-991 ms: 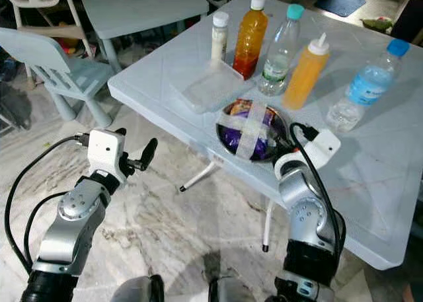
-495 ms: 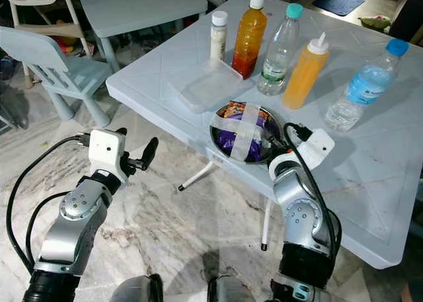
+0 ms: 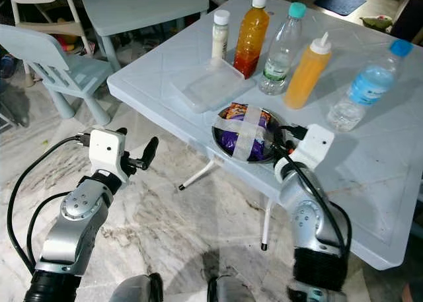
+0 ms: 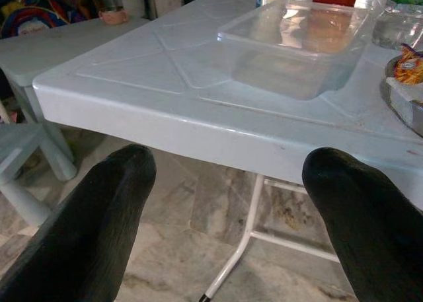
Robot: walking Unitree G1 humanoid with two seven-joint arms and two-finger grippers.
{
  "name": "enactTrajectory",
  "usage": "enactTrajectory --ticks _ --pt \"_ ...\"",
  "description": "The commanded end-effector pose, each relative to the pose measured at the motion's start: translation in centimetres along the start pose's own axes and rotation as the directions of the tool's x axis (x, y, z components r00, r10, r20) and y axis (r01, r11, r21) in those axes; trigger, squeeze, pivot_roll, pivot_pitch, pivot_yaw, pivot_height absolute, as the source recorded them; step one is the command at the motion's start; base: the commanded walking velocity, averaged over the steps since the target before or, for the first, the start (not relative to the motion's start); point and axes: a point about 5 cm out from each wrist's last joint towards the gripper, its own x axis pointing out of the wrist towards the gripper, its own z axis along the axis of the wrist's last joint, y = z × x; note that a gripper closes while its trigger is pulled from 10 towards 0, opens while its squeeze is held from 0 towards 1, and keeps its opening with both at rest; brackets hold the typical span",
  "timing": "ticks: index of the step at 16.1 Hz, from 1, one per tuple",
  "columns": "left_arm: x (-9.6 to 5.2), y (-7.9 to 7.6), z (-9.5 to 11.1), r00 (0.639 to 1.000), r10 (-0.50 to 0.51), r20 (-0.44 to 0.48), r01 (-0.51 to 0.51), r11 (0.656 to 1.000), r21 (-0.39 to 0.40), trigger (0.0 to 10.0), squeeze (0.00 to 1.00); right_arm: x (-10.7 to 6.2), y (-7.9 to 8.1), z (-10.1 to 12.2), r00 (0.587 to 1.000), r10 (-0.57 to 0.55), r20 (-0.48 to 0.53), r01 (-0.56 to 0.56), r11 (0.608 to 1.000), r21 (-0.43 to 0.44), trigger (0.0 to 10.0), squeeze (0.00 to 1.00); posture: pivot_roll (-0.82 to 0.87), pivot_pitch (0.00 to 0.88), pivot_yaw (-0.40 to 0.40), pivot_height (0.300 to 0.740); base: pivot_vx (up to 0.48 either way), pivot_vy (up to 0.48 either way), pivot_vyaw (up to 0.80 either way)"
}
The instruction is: Restocking fridge
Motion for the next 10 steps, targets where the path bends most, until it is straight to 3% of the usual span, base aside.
enactTrajectory --ticks 1,4,5,6,7,8,10 --pt "0.0 -0.1 0.1 1.000 -0.008 0.002 0.008 1.000 0.011 10.0 0.00 0.1 -0.2 0.2 1.000 0.003 0.004 -0.003 1.000 -0.016 10.0 0.00 -0.03 0.131 -0.017 0.740 0.000 0.000 0.00" --pt "0.0 -0.1 0.2 1.000 -0.009 0.004 0.008 1.000 0.012 10.0 0.00 0.7 -1.1 0.4 0.999 0.051 -0.010 -0.051 0.998 -0.028 10.0 0.00 -0.03 0.133 -0.017 0.740 0.000 0.000 0.00" --pt "0.0 -0.1 0.2 1.000 -0.009 0.004 0.009 1.000 0.012 10.0 0.00 0.9 -1.4 0.3 0.998 0.059 -0.019 -0.060 0.998 -0.021 10.0 1.00 -0.03 0.135 -0.016 0.740 0.000 0.000 0.00" --pt "-0.1 0.0 0.2 1.000 -0.009 0.003 0.009 1.000 0.013 10.0 0.00 1.0 -1.3 0.2 0.995 0.097 -0.038 -0.099 0.995 -0.029 10.0 1.00 -0.03 0.136 -0.014 0.740 0.000 0.000 0.00" --pt "-0.1 0.0 0.2 1.000 -0.010 0.002 0.010 1.000 0.014 10.0 0.00 1.2 -1.4 0.1 0.992 0.118 -0.042 -0.119 0.992 -0.035 10.0 0.18 -0.03 0.137 -0.013 0.740 0.000 0.000 0.00" --pt "-0.1 0.0 0.2 1.000 -0.010 0.001 0.010 1.000 0.015 10.0 0.00 1.3 -1.3 -0.1 0.987 0.150 -0.058 -0.152 0.988 -0.029 10.0 0.00 -0.02 0.137 -0.011 0.740 0.000 0.000 0.00" --pt "-0.1 0.0 0.2 1.000 -0.012 0.001 0.012 1.000 0.018 10.0 0.00 1.7 -1.4 -0.3 0.982 0.177 -0.068 -0.179 0.983 -0.033 10.0 0.00 -0.02 0.137 -0.009 0.740 0.000 0.000 0.00"
